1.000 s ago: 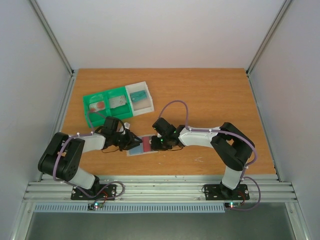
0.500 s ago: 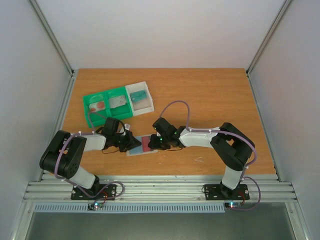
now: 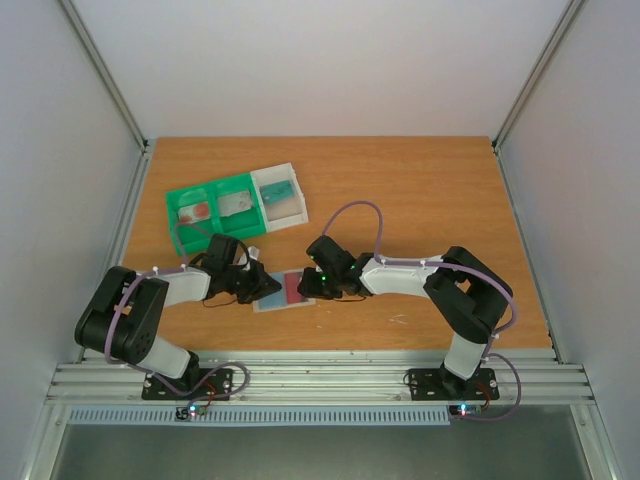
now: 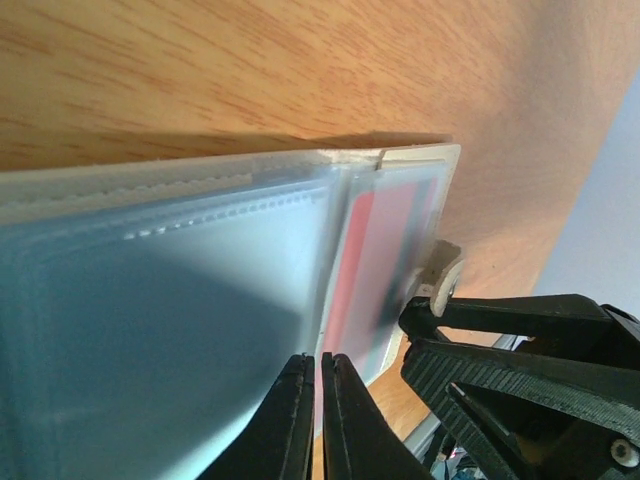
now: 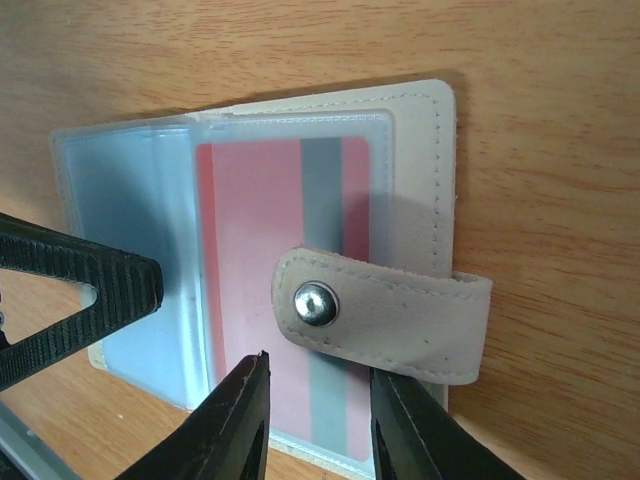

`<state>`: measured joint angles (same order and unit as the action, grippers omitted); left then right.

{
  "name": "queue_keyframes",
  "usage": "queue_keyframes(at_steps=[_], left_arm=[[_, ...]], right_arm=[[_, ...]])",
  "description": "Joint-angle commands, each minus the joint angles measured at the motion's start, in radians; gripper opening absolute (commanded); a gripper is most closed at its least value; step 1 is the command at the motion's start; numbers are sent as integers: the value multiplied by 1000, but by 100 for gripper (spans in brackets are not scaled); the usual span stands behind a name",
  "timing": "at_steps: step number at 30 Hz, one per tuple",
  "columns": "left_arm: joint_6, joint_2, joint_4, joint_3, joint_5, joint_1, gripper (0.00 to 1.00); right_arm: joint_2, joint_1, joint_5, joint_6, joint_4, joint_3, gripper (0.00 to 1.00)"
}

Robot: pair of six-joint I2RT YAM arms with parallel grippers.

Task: Take the credit cards out of the card holder

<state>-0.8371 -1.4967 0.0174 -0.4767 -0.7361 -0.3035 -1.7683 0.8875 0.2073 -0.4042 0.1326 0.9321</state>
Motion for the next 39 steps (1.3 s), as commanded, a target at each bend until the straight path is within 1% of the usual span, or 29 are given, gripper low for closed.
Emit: queue_keyframes(at_steps=[1,5,8,11,15,19,31,39], left_arm=[[33,-1,-12,-12,20,-5,6],[32,-8,-11,-3,25,-5,6],[33,-3,-13,-3,28,-5,6],[36,3,-13,-3,36,-5,6],[37,-2,-13,-3,35,-4,6],[36,-5,-12,-1,36,-4,6],[36,-21,-4,3,33,-5,6],[36,-17,-7,0,29,-5,5]], right_arm=[[-11,5,-24,-8,5,2,30],[-6,5,-38,-1,20,15,33],[6,5,-66,4,39,17,33],[-5,5,-62,15,48,24,32],[-39,5,-1,-4,-14,12,32],[-53,4,29,-5,-42,15,33],[-21,-8,98,-28,-129,10,33],[6,-12,116,-40,-186,4,33]])
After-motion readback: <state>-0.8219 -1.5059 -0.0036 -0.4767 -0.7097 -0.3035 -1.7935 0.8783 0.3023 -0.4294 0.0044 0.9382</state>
